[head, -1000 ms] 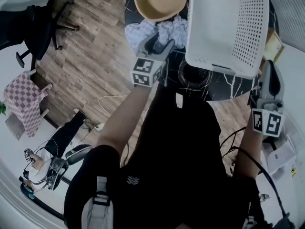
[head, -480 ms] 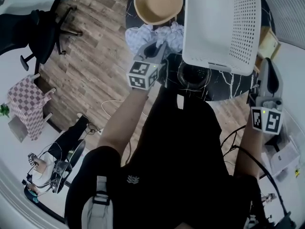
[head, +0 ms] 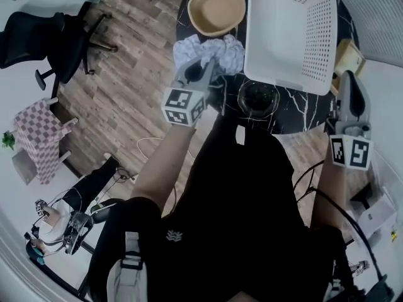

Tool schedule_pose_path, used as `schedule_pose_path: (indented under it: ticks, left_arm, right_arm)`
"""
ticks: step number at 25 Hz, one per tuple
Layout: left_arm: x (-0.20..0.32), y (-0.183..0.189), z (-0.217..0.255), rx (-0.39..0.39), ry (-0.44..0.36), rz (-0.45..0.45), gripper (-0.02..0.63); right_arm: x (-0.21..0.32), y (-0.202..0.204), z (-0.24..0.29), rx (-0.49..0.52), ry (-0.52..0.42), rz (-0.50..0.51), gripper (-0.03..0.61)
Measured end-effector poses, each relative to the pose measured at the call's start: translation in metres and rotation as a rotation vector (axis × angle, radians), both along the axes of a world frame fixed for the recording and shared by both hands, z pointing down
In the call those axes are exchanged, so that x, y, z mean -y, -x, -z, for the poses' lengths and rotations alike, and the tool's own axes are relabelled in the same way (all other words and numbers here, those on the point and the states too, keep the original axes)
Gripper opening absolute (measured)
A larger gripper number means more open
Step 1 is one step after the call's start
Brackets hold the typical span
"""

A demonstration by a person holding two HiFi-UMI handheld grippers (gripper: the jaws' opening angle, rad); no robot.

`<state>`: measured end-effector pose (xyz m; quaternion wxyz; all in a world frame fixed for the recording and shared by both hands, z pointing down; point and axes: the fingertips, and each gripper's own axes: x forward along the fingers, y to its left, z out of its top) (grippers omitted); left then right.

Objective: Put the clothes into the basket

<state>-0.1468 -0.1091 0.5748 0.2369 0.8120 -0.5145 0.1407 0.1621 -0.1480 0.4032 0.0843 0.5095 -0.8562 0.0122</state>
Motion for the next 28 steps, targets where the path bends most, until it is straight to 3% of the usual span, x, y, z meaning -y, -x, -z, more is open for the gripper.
schedule_pose_path:
  ticks: [28]
  left_arm:
    - [0.025, 0.034, 0.15, 0.008, -0.215, 0.084, 0.034]
  right_arm:
    - [-0.005, 0.011, 0.071, 0.111, -0.051, 0.036, 0.002]
